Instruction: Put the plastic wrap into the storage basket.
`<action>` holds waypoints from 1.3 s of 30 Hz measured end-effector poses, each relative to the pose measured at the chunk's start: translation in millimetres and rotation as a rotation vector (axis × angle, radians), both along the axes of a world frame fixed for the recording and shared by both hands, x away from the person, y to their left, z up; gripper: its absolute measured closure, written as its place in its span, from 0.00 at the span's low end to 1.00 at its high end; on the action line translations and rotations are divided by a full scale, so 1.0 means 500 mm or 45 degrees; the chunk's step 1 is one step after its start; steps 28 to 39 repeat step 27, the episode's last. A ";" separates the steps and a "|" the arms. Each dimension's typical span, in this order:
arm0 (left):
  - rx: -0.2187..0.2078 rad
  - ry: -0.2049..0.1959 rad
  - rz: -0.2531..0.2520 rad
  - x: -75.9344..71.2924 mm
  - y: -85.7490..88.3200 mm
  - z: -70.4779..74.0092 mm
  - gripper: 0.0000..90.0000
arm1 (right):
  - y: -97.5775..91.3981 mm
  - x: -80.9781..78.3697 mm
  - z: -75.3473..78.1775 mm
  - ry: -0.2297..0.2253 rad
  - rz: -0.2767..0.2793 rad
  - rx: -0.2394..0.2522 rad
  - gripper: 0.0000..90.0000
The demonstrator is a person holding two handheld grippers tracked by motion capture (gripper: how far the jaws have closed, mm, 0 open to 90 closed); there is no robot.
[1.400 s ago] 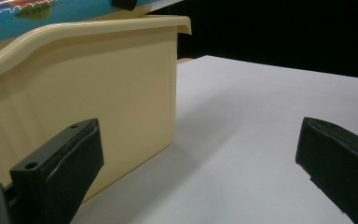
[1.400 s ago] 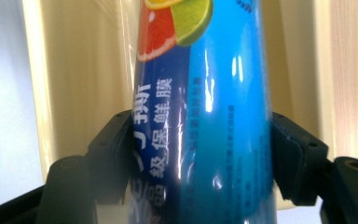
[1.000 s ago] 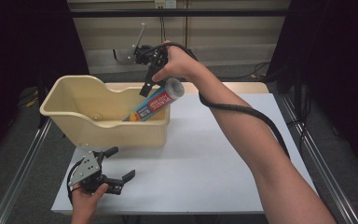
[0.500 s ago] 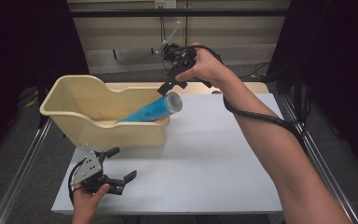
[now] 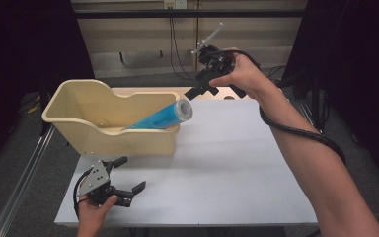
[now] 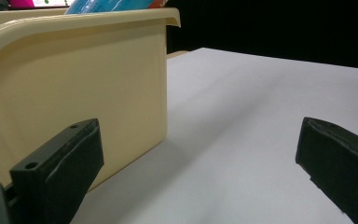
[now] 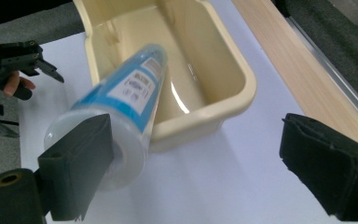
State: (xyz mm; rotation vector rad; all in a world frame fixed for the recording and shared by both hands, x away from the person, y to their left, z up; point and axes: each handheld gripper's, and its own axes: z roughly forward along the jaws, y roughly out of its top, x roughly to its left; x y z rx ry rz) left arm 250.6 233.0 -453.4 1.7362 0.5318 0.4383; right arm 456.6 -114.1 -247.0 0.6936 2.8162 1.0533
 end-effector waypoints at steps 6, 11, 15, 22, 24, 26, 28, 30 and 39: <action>0.005 -0.001 0.001 0.000 -0.004 0.000 0.01 | -0.057 -0.018 -0.029 -0.037 -0.028 0.056 0.09; 0.010 0.008 -0.004 0.001 -0.006 0.000 0.01 | -0.100 -0.040 -0.049 -0.077 -0.057 0.128 0.07; 0.021 0.007 -0.002 0.001 -0.008 0.000 0.01 | -0.132 -0.064 -0.068 -0.131 -0.085 0.222 0.06; 0.018 0.006 0.006 0.001 -0.007 -0.001 0.01 | -0.191 -0.125 -0.134 -0.152 -0.135 0.345 0.05; 0.019 0.006 0.007 0.001 -0.007 0.000 0.01 | -0.206 -0.138 -0.149 -0.160 -0.149 0.362 0.05; 0.018 0.007 0.010 0.002 -0.008 -0.001 0.01 | -0.237 -0.165 -0.185 -0.173 -0.178 0.371 0.05; 0.018 0.007 0.010 0.002 -0.008 -0.001 0.01 | -0.248 -0.175 -0.197 -0.176 -0.180 0.380 0.05; 0.018 0.007 0.010 0.002 -0.008 -0.001 0.01 | -0.248 -0.175 -0.197 -0.176 -0.180 0.380 0.05; 0.018 0.007 0.010 0.002 -0.008 -0.001 0.01 | -0.248 -0.175 -0.197 -0.176 -0.180 0.380 0.05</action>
